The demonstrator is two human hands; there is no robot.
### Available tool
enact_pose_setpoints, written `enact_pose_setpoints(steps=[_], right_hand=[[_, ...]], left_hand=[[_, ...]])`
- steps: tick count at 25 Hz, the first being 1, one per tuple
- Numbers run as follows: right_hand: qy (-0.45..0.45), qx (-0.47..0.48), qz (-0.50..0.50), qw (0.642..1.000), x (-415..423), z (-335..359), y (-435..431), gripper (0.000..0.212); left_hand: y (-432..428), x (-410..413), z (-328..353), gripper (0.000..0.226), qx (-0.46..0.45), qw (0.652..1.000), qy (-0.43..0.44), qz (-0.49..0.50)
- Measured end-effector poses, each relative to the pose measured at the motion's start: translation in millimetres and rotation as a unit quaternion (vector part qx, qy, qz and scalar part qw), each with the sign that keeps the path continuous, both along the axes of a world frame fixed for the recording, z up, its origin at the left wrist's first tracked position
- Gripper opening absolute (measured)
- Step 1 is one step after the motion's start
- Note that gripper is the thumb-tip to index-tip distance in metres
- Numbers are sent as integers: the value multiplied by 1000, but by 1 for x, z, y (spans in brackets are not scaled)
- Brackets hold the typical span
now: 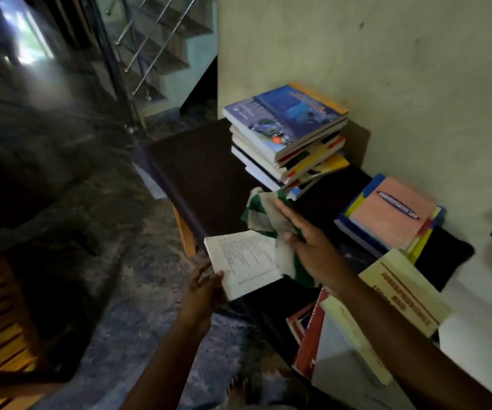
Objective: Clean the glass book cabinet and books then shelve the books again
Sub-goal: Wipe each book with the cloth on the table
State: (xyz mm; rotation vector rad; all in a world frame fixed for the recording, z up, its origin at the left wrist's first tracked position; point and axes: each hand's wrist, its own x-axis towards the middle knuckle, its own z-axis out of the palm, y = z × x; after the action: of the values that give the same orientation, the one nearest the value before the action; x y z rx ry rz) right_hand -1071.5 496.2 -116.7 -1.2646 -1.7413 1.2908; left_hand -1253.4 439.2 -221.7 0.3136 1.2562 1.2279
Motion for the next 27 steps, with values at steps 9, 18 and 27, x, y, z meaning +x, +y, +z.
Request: enact_pose_setpoints(steps=[9, 18, 27], right_hand=[[-27, 153, -165, 974, 108, 46, -47, 57], [-89, 234, -240, 938, 205, 46, -103, 51], [-56, 196, -172, 964, 245, 16, -124, 51]], left_hand=[[16, 54, 103, 47, 309, 900, 293, -95], [4, 153, 57, 39, 614, 515, 509, -315], [-11, 180, 52, 43, 492, 618, 497, -359]])
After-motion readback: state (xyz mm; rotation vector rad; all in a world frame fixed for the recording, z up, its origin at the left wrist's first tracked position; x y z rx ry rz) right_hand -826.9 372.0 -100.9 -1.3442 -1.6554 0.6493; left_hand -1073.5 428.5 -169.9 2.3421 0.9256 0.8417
